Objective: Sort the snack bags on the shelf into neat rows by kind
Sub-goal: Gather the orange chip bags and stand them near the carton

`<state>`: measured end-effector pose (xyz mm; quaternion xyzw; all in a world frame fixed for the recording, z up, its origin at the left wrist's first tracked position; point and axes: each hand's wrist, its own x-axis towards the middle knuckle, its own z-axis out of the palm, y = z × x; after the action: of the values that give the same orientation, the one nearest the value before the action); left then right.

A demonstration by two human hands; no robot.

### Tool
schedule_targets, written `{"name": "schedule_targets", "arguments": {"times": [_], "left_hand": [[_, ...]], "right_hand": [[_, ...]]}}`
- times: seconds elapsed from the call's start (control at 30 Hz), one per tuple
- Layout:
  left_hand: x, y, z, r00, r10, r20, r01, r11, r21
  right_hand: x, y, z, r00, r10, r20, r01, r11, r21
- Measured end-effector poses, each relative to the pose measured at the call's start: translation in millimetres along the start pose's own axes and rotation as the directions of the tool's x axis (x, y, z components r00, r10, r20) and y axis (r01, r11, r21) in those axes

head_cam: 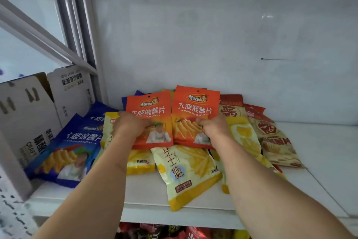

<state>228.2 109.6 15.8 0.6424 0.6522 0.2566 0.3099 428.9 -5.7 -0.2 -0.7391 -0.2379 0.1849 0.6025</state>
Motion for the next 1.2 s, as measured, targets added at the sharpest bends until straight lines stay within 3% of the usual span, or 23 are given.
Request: {"name": "schedule_targets", "arguments": {"times": [0.1,0.27,0.5,0.83,1.2], "left_hand": [[-6,2,-4,0.998,-0.042,0.046,0.049,0.988,-0.150],[-10,-4,-5,0.981,0.003,0.193,0.068,0.931,-0.359],[-16,-3,-6,0.908,0.195,0.372,0.091,0.772,-0.629],[-83,41,32,0.762,0.400,0.509,0.084,0.718,-0.690],[-208,107,157,0.605,0.479,0.636,0.102,0.745,-0.659]], "right_hand": [[-1,0,-6,1.000,0.009,-0.019,-0.008,0.999,0.052],[-3,-5,-14,0.997,0.080,0.015,-0.081,0.993,0.089],[-3,-13,-43,0.995,0.094,0.037,-0.097,0.992,0.079],[7,-12,-130,0.998,0.053,-0.030,-0.047,0.980,0.192],[4,40,-310,0.972,0.129,-0.195,-0.100,0.983,0.152]]}}
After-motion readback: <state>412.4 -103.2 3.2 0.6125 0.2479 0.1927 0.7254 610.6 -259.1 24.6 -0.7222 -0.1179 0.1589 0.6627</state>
